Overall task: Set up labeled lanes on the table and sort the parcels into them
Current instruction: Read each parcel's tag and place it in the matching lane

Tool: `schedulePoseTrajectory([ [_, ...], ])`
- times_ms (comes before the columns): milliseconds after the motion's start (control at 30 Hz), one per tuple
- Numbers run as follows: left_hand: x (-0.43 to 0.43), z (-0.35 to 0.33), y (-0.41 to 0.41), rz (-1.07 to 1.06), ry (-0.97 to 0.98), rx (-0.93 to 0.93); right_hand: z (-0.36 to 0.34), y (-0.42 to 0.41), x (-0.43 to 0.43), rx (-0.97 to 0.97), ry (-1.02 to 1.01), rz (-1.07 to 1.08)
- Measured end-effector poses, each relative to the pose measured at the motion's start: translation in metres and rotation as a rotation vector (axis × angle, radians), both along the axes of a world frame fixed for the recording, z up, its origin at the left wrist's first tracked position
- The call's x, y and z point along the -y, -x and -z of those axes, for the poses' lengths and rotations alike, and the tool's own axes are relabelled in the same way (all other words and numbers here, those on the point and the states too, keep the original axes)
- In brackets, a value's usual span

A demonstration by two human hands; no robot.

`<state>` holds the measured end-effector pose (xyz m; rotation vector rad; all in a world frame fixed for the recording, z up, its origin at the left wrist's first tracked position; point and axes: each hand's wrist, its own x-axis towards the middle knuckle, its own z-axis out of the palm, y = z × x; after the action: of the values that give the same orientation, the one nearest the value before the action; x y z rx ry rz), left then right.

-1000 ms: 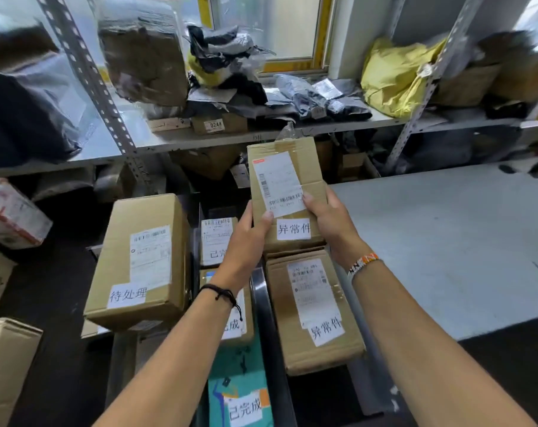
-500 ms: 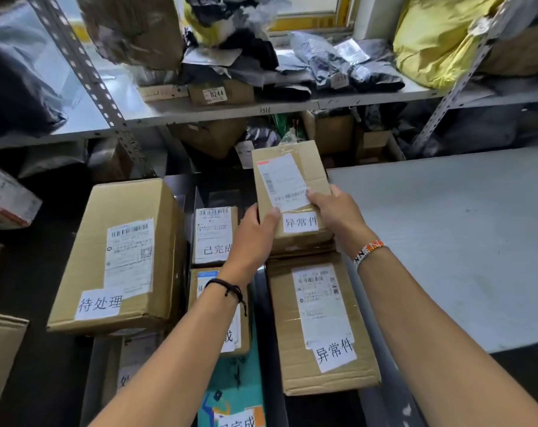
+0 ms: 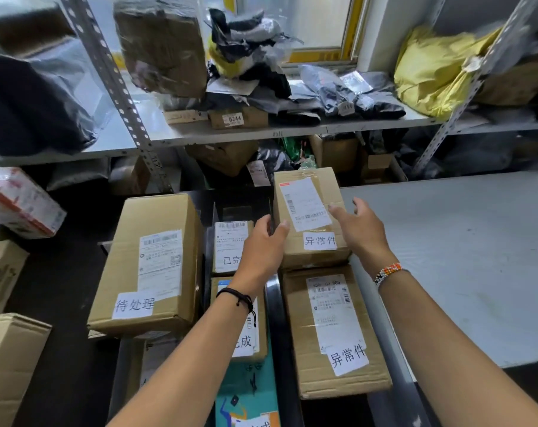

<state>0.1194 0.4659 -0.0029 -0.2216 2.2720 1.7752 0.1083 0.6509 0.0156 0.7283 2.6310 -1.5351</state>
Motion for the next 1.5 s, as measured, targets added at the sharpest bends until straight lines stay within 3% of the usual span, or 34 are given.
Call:
schedulePoseTrajectory([
  [200, 0.061, -0.040, -0.005, -0.069, 0.020, -0.174, -0.062, -0.010, 0.064, -0.260, -0.296, -0.067],
  [467, 0.218, -0.107, -0.037, -0.217, 0.016, -0.404, -0.108, -0.026, 0.243, -0.430, -0.246, -0.293],
  [667, 0.345, -0.106, -0.063, -0.410, 0.066, -0.405, -0.104, -0.047, 0.382, -0.473, -0.178, -0.500],
  [900, 0.432, -0.084, -0.091, -0.611, 0.133, -0.275, -0.070, -0.062, 0.490, -0.313, -0.015, -0.722],
  [1167, 0.516, -0.026, -0.135, -0.659, 0.284, 0.094, 0.013, -0.110, 0.564, 0.175, 0.128, -0.809],
  [1367, 0.541, 0.004, -0.138, -0.527, 0.444, 0.172, 0.078, -0.135, 0.603, 0.246, 0.223, -0.679],
  [1500, 0.547, 0.007, -0.142, -0.469, 0.391, 0.143, 0.118, -0.131, 0.605, 0.226, 0.340, -0.527],
])
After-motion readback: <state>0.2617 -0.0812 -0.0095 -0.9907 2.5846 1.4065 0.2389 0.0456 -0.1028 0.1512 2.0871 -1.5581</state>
